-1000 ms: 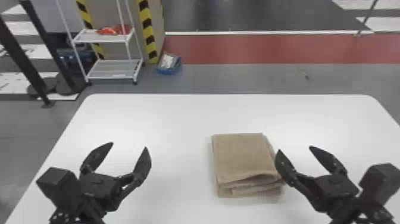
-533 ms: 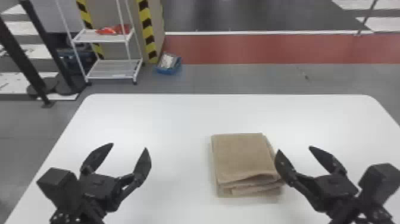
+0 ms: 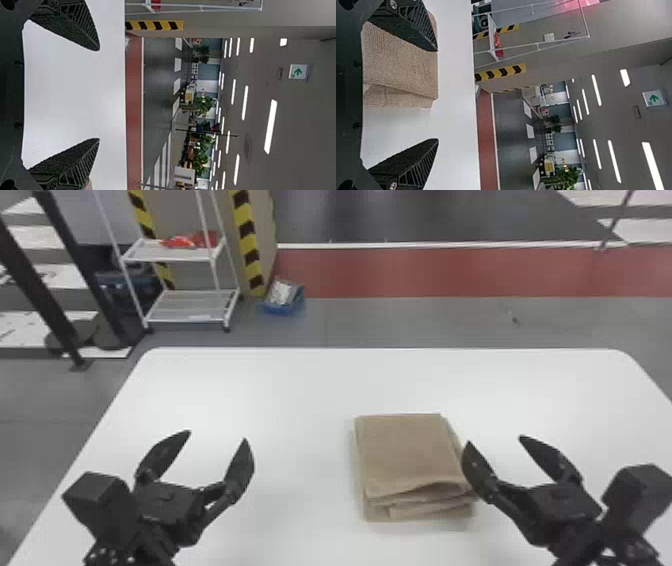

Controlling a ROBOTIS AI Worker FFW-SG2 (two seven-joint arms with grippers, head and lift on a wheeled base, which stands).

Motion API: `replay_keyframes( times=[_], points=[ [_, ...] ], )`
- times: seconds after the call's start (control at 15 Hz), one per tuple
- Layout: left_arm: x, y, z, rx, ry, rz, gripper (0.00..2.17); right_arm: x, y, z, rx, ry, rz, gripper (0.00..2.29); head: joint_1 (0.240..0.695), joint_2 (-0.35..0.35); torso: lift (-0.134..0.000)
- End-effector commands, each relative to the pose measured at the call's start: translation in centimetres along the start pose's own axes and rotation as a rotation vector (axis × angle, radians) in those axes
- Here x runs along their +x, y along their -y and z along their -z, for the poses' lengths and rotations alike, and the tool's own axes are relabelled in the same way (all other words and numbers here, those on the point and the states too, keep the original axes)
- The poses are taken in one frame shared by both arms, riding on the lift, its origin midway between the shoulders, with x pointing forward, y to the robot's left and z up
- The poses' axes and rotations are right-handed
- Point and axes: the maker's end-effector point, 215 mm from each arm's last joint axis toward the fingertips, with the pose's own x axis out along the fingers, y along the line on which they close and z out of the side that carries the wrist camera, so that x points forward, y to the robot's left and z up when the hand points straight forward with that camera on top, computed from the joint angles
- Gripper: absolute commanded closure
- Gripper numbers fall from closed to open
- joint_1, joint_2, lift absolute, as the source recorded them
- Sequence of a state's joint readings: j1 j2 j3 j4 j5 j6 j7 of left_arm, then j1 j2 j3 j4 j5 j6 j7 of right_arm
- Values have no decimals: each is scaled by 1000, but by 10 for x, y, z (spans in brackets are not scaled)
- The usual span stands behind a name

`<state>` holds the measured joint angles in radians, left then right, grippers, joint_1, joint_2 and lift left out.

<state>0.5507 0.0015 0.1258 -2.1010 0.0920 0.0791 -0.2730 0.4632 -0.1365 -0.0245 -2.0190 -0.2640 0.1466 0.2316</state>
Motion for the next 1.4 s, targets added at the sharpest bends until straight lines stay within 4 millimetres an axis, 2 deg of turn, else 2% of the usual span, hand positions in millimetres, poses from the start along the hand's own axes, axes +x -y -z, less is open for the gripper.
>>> replay_keyframes(
  times=[0.0,0.4,0.67,0.8,0.93,1.07,1.13,1.33],
  points=[
    [0,0,0,-4,1,-2,66,0,0,0,0,0,0,70,695,47,-124],
    [0,0,2,-5,-3,-2,66,0,1,1,1,-1,2,70,695,47,-124],
    [-5,3,2,-8,16,2,66,-10,8,1,9,4,11,70,695,43,-124],
    [-6,1,9,-14,9,-1,66,-12,9,2,11,3,10,70,695,36,-124],
    [-11,1,-3,-29,33,3,66,-15,6,0,9,4,6,70,695,32,-124],
    [-19,-6,-19,-42,57,-7,70,-19,2,-2,1,3,0,70,695,34,-124],
    [-21,-9,-20,-49,55,-12,70,-19,2,-1,-2,-3,-1,70,695,42,-124],
    [-25,-27,-4,-45,-7,-39,73,-21,-2,18,-28,-113,-30,83,695,57,-124]
  ],
)
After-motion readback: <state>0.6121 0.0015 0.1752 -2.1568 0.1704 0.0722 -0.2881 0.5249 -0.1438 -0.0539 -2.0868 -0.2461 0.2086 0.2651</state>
